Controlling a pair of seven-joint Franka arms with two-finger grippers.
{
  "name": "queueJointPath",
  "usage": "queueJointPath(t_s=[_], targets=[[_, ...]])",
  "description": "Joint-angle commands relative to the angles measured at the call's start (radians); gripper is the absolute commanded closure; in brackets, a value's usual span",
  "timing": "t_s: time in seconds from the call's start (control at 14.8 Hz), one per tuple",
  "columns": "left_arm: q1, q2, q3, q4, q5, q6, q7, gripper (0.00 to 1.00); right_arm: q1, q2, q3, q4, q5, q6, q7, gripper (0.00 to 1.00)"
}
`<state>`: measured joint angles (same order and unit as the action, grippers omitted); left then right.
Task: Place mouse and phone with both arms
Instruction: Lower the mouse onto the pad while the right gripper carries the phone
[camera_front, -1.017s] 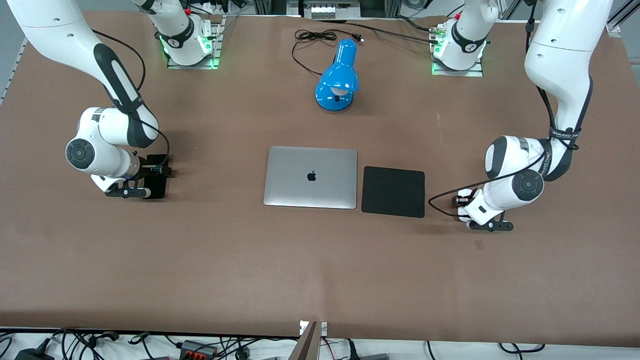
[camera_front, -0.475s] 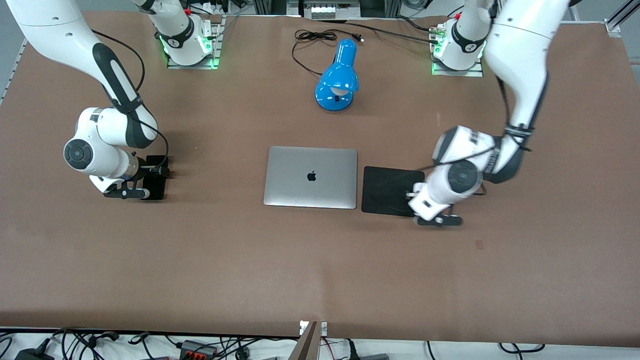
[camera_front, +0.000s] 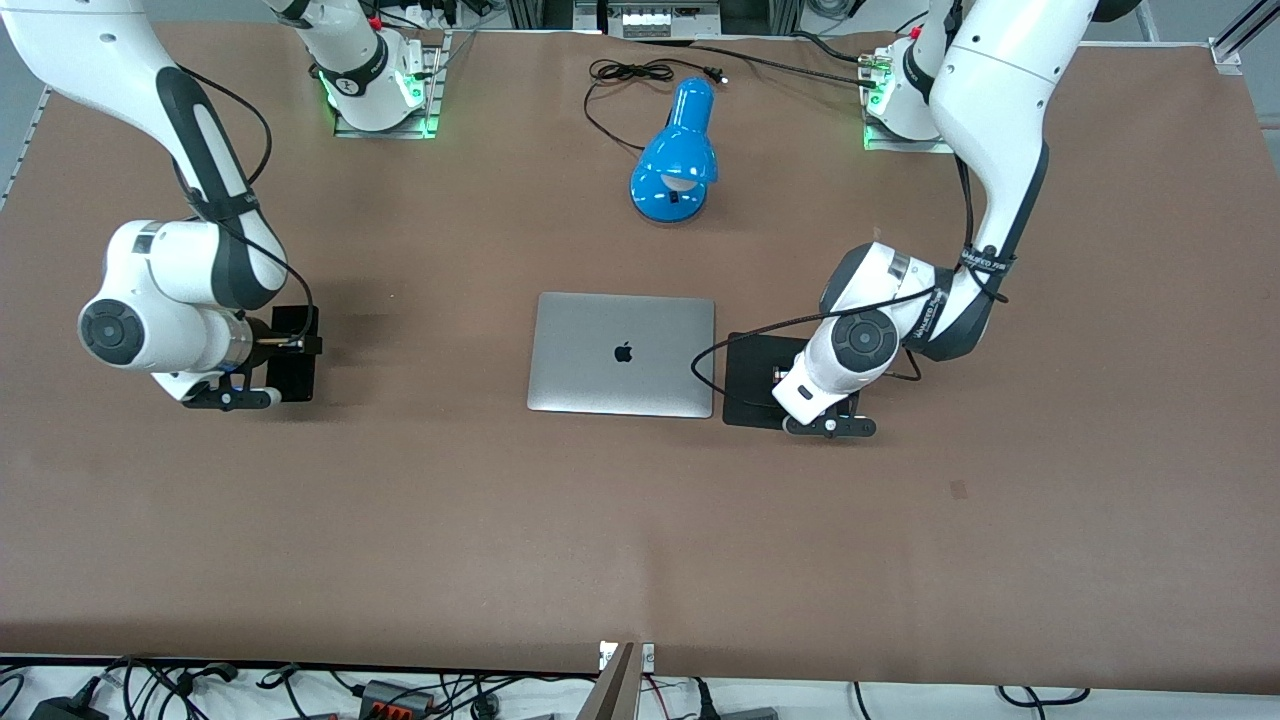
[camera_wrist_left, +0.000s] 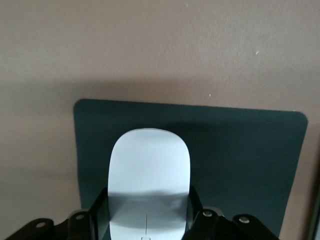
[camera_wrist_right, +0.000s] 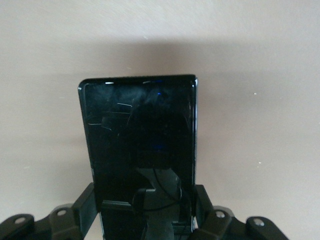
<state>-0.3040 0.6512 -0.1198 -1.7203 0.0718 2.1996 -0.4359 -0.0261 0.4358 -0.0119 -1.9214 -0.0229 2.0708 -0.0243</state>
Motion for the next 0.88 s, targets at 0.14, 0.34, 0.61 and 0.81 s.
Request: queueJointPath(t_s=[0.14, 0.34, 0.61, 0.81], targets=[[-0.003, 0.03, -0.017, 0.027, -0.014, -0.012, 0.0, 0.63, 0.083, 0.004, 0.003, 0.028, 0.047, -0.026, 0.101, 0.71], [-0.003, 0.033, -0.018, 0.025, -0.014, -0.012, 0.002, 0.61, 0.158, 0.008, 0.003, 0.028, 0.049, -0.009, 0.216, 0.71], [-0.004, 0.042, -0.018, 0.025, -0.033, -0.012, -0.004, 0.18, 0.241, 0.014, 0.004, 0.028, 0.051, 0.017, 0.343, 0.71], [-0.004, 0.035, -0.02, 0.031, -0.041, -0.02, -0.003, 0.0, 0.36, 0.041, 0.004, 0.028, 0.057, 0.092, 0.533, 0.71]])
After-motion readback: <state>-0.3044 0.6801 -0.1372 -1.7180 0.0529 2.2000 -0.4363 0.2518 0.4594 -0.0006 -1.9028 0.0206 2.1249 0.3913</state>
